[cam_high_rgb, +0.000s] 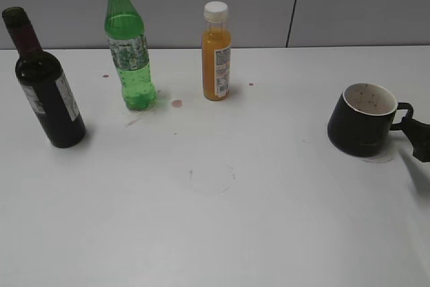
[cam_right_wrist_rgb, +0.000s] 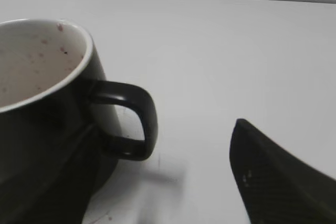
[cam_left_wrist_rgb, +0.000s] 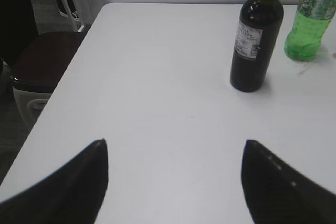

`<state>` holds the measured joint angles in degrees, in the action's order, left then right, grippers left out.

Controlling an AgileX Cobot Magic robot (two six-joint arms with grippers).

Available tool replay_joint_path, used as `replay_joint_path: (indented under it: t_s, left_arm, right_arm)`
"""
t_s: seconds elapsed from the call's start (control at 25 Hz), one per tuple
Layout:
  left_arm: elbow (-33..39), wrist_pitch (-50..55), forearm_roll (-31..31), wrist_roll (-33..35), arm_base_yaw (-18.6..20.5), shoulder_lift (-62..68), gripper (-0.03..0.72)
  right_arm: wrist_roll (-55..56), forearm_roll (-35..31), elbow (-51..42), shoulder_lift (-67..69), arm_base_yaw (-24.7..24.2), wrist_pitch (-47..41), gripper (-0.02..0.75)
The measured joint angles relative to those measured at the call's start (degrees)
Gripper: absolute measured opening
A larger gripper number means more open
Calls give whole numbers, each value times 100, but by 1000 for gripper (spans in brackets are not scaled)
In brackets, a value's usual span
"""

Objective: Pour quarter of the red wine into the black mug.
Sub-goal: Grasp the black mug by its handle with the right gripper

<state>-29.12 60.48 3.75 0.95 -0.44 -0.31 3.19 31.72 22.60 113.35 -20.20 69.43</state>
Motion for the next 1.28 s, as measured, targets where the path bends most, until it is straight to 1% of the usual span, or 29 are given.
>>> replay_joint_path:
  t_s: [0.2,0.4,1.28]
  left_arm:
    - [0,0,0,0,0,0,589]
    - [0,0,0,0,0,0,589]
    - [0,0,0,0,0,0,589]
  right_arm:
    - [0,-85,212,153,0,6,583]
    - [-7,-11,378,452,0,1,583]
    - [-13,68,896,828,144,1,583]
